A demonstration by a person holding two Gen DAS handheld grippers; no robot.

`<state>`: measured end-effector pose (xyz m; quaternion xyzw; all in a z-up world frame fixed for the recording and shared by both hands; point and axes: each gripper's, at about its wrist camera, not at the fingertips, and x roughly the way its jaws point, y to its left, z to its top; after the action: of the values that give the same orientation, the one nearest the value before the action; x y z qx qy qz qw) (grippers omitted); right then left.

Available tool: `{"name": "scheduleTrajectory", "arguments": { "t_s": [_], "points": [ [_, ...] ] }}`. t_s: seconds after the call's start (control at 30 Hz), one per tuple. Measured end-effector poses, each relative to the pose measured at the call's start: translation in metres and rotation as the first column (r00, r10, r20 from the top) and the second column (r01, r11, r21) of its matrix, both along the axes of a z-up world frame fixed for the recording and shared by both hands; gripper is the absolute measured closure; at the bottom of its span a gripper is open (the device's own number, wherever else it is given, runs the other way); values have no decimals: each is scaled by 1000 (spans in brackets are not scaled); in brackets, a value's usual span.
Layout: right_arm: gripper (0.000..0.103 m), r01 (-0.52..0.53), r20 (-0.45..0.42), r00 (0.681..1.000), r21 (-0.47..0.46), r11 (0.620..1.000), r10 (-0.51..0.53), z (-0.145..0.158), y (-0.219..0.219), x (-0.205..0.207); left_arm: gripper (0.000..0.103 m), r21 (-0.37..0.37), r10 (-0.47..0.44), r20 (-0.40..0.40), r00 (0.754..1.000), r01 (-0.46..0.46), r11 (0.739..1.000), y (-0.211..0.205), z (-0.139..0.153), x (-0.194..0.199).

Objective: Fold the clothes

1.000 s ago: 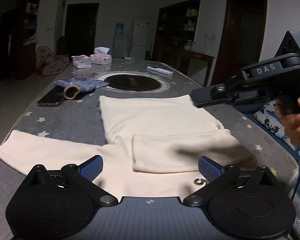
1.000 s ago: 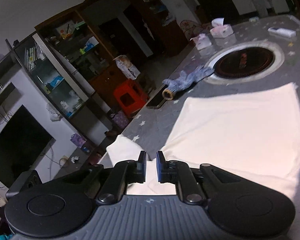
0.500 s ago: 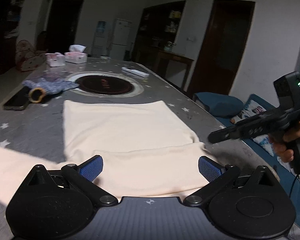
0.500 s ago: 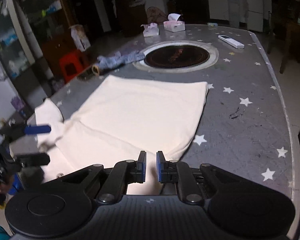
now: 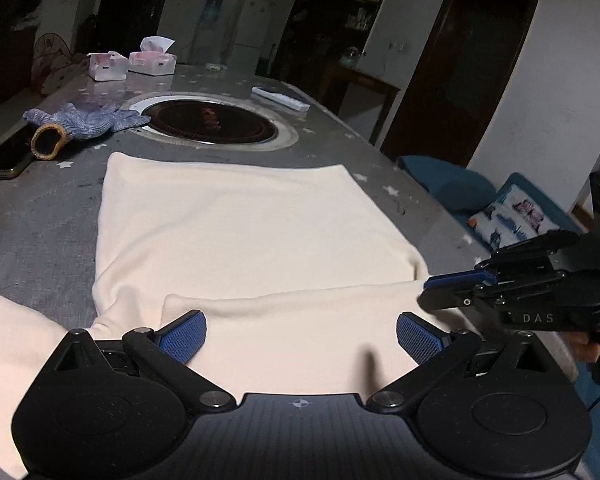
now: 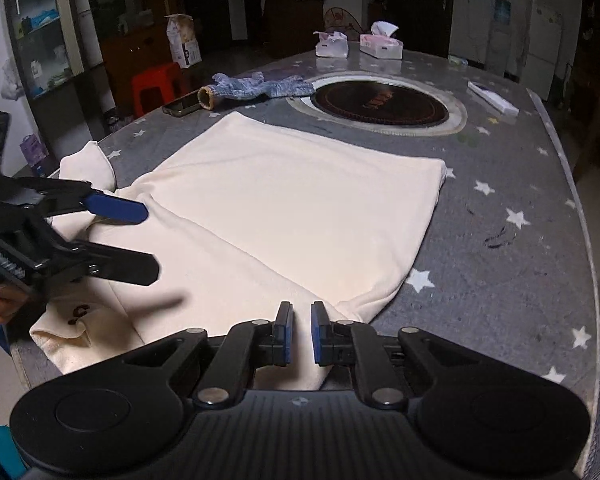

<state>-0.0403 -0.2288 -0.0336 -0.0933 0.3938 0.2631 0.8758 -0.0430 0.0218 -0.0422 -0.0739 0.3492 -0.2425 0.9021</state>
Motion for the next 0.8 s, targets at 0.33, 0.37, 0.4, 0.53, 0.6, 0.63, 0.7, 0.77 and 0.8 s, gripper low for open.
{"name": "scheduleTrajectory", "arguments": {
  "t_s": [0.33,0.37,0.4,0.53,0.6,0.63,0.7,0.77,0.8],
  "points": [
    [86,-29,35,999,-29,999,30,0,13,-10,0,-7,66,54,996,-66,998,25,17,-14],
    [84,-33,46,998,-31,999,34,2,15,-12,0,-4,90,65,994,-90,996,31,19,-17],
    [83,-38,55,998,-33,999,40,5,17,-14,0,2,113,72,991,-114,993,37,21,-19],
    [78,-93,74,993,-32,995,95,11,34,-19,0,62,247,116,962,-255,965,66,26,-31],
    [78,-123,78,989,-37,992,125,11,44,-20,0,98,316,144,938,-332,938,80,28,-37],
    [78,-138,78,987,-40,990,140,11,49,-21,0,115,351,158,923,-370,922,87,28,-39],
    [77,-159,81,983,-41,986,162,12,58,-22,1,138,423,177,889,-448,883,103,28,-40],
    [77,-181,84,979,-39,983,183,12,67,-23,1,152,488,185,853,-515,844,119,26,-41],
    [77,-186,85,978,-36,982,189,13,70,-24,2,158,519,190,834,-547,822,127,25,-41]
  ]
}}
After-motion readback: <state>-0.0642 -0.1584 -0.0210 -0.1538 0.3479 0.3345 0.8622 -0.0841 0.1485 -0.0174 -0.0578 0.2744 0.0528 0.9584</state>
